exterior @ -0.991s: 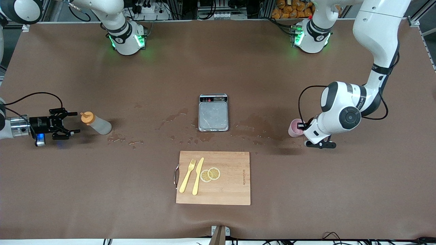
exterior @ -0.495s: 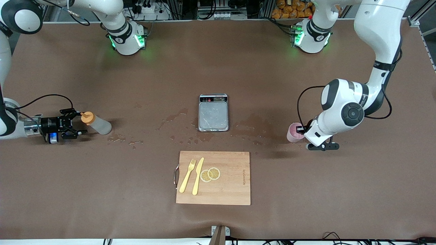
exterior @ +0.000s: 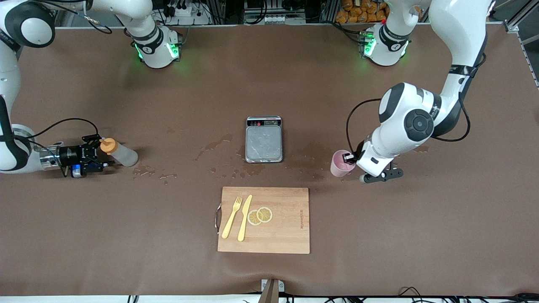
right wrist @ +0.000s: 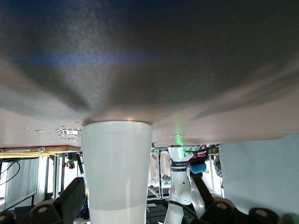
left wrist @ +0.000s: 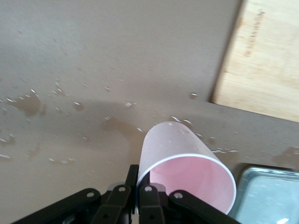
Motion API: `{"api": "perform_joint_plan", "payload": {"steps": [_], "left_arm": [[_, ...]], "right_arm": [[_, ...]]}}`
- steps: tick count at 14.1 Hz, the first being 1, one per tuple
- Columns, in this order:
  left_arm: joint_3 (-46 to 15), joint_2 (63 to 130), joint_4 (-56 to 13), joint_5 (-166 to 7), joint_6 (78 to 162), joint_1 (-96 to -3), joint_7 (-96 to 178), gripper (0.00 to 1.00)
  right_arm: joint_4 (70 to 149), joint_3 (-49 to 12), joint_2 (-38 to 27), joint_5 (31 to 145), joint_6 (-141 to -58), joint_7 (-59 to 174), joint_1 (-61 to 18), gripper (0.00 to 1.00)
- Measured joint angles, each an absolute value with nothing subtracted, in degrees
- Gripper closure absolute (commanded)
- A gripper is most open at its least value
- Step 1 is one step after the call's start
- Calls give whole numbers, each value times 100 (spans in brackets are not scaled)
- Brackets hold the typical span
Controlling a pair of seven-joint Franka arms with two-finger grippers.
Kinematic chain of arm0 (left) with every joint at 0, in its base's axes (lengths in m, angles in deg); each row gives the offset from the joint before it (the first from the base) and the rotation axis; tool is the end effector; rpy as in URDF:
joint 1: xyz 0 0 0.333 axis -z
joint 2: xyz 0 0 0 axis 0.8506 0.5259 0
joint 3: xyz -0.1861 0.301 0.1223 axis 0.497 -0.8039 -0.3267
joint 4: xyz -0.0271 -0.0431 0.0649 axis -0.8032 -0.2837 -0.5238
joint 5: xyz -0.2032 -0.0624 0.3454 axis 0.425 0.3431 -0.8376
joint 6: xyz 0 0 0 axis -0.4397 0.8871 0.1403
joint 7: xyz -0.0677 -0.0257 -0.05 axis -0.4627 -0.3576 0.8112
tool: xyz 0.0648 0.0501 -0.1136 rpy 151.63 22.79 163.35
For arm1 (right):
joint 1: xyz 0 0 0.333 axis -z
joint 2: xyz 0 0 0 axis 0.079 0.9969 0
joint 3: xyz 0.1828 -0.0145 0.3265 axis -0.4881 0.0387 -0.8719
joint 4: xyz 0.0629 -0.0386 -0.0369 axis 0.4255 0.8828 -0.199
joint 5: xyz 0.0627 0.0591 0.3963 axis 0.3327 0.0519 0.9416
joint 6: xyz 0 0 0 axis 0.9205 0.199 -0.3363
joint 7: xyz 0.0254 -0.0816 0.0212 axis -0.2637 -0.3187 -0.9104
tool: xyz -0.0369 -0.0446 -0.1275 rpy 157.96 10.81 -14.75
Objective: Add sauce to pink cup with both arms
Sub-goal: 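Carry the pink cup with the left gripper onto the metal scale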
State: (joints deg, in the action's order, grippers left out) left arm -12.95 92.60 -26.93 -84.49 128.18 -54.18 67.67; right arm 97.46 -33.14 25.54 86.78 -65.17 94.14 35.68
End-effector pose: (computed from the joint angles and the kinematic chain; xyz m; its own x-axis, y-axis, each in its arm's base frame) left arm 0.6123 -0.2673 0.3541 0.9750 0.1966 -0.1039 0.2110 -0.9654 0.1535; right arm 0.5712 -0.2531 0.1126 0.0438 -0.3024 -0.9522 -0.9726 -0.2307 0.0285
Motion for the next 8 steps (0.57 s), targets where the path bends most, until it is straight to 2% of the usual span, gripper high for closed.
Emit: {"api": "perform_joint_plan", "payload": {"steps": [8], "left_arm": [[-1109, 9542, -2259, -8439, 12782, -4518, 8335, 100]], "right_arm": [[9748, -3394, 2610, 8791, -6277, 9473, 3328, 0]]}}
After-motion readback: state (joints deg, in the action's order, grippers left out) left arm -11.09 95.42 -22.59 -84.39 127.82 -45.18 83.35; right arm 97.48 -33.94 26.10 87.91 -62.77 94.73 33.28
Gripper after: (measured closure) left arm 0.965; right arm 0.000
